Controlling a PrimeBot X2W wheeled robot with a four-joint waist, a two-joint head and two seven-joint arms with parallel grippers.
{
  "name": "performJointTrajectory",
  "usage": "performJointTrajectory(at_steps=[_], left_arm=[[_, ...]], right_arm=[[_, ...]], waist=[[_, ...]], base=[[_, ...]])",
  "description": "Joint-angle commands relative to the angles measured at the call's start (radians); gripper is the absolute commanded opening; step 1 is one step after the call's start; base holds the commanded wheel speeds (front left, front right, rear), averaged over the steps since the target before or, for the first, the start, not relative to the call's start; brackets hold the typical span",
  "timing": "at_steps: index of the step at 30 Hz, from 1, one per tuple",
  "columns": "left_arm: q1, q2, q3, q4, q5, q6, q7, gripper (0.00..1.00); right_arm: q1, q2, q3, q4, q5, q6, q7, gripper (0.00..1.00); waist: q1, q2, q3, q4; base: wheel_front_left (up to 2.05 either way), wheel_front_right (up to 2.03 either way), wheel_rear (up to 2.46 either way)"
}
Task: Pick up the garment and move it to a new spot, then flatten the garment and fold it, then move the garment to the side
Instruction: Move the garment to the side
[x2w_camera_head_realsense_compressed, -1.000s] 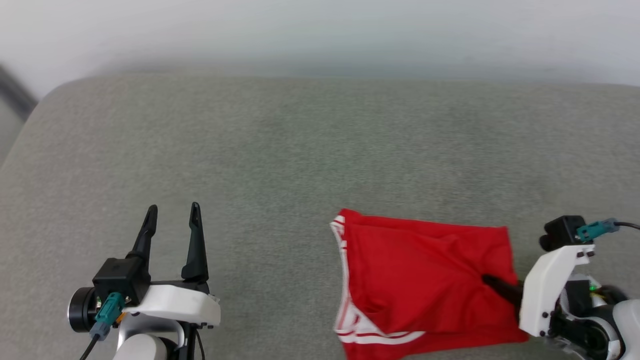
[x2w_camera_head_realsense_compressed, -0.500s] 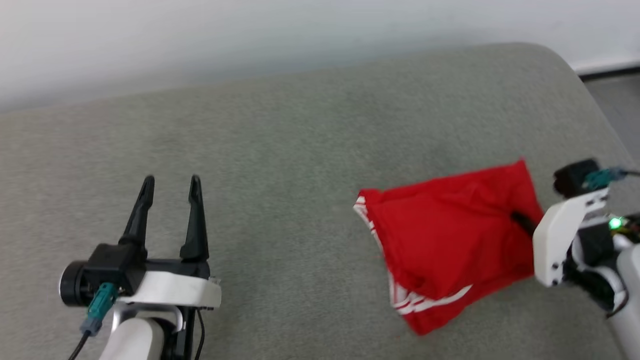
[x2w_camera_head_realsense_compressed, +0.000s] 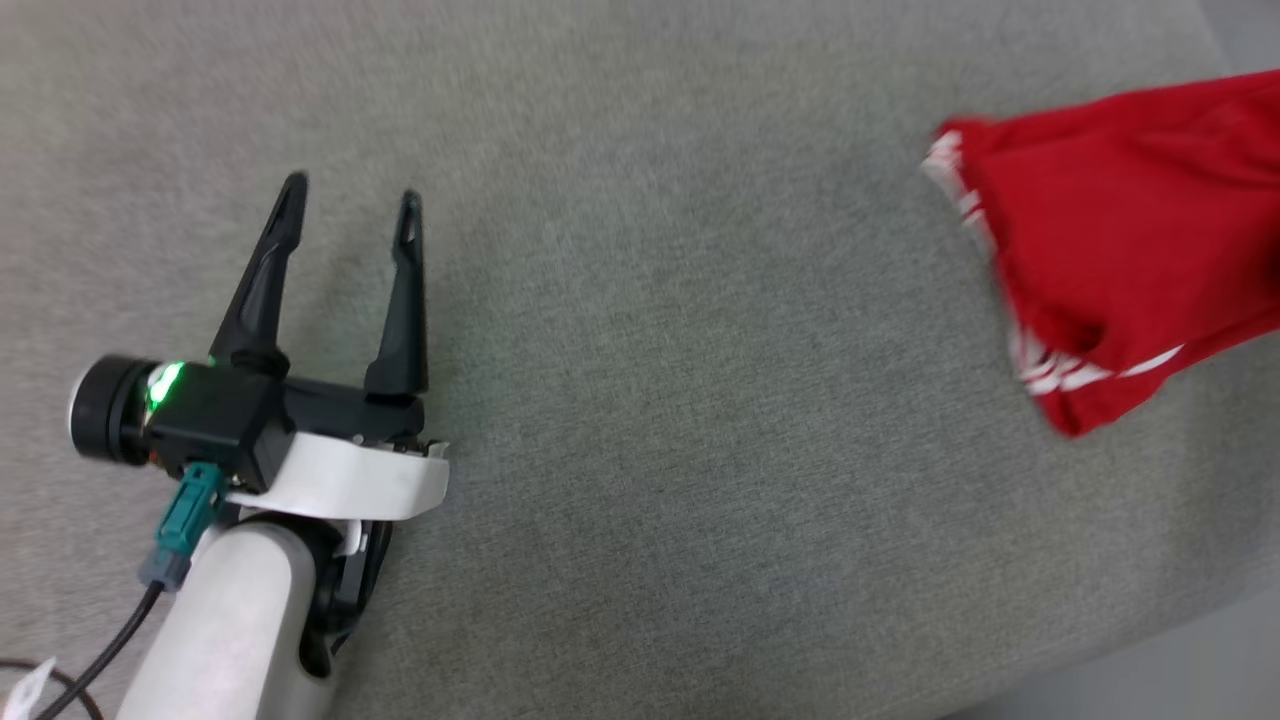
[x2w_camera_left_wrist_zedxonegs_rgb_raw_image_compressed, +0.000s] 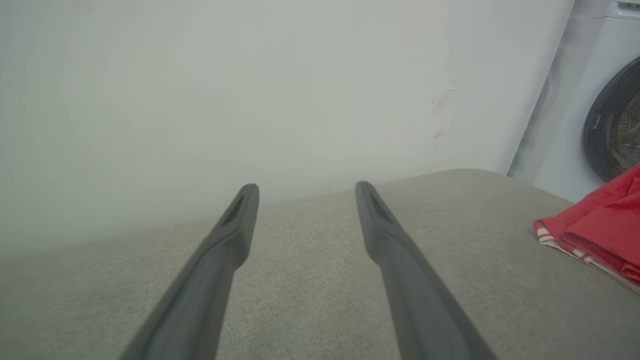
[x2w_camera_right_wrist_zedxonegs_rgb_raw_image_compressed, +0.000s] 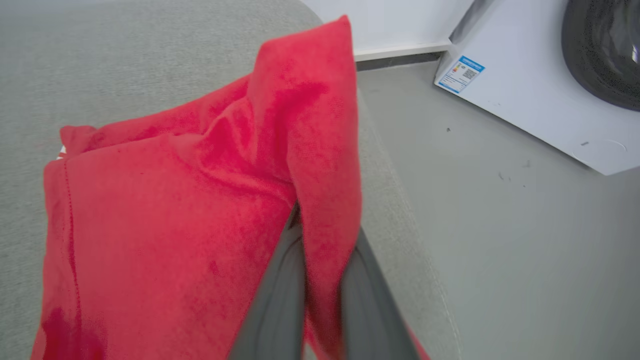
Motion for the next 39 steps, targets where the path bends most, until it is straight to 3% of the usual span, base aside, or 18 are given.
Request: performJointTrajectory(at_steps=[1, 5, 11, 12, 13, 14, 21, 25, 31, 39], left_arm=[[-0.028, 0.008, -0.006, -0.013, 0.005, -0.007, 0.009, 1.00], [-0.066, 0.018, -0.018, -0.037, 0.018, -0.018, 0.030, 1.00], [-0.076, 0.023, -0.029, -0.065, 0.027, -0.011, 0.047, 1.00], [-0.075, 0.024, -0.029, -0.067, 0.027, -0.010, 0.049, 1.00], [-0.077, 0.025, -0.030, -0.070, 0.028, -0.012, 0.050, 1.00], [-0.079, 0.025, -0.032, -0.071, 0.028, -0.012, 0.052, 1.00], [-0.061, 0.017, -0.039, -0.048, 0.017, -0.007, 0.035, 1.00], [-0.029, 0.007, -0.034, -0.012, -0.002, 0.001, 0.008, 1.00], [0.048, -0.016, -0.019, 0.040, -0.037, 0.022, -0.029, 1.00], [0.155, -0.042, 0.006, 0.092, -0.079, 0.049, -0.057, 1.00]], right_arm=[[-0.024, -0.011, -0.036, 0.032, 0.015, -0.001, -0.010, 0.00], [-0.049, -0.054, -0.112, 0.092, 0.006, -0.001, -0.049, 0.00], [-0.063, -0.031, -0.170, 0.190, -0.009, -0.001, -0.108, 0.00], [-0.064, -0.027, -0.175, 0.211, -0.020, -0.001, -0.124, 0.07], [-0.071, -0.026, -0.187, 0.229, -0.036, -0.001, -0.153, 0.40], [-0.079, -0.023, -0.200, 0.250, -0.055, -0.001, -0.180, 1.00], [-0.110, -0.041, -0.313, 0.391, -0.245, -0.001, -0.388, 1.00], [-0.103, -0.021, -0.336, 0.406, -0.319, -0.001, -0.452, 1.00], [-0.024, 0.029, -0.295, 0.333, -0.354, -0.001, -0.489, 1.00], [0.171, 0.127, -0.214, 0.098, -0.295, -0.001, -0.476, 1.00]], waist=[[-0.0002, 0.0000, 0.075, -0.012], [-0.0002, 0.0000, 0.108, 0.014], [-0.0002, 0.0000, 0.134, 0.051], [-0.0002, 0.0000, 0.138, 0.056], [-0.0002, 0.0000, 0.143, 0.061], [-0.0002, 0.0000, 0.147, 0.066], [-0.0002, 0.0000, 0.121, 0.083], [-0.0002, 0.0000, 0.056, 0.080], [-0.0002, 0.0000, -0.070, 0.075], [-0.0002, 0.0000, -0.210, 0.107]], base=[[0.00, 0.00, 0.00], [0.00, 0.00, 0.00], [0.00, 0.00, 0.00], [0.00, 0.00, 0.00], [0.00, 0.00, 0.00], [0.00, 0.00, 0.00], [0.00, 0.00, 0.00], [0.00, 0.00, 0.00], [0.00, 0.00, 0.00], [0.00, 0.00, 0.00]])
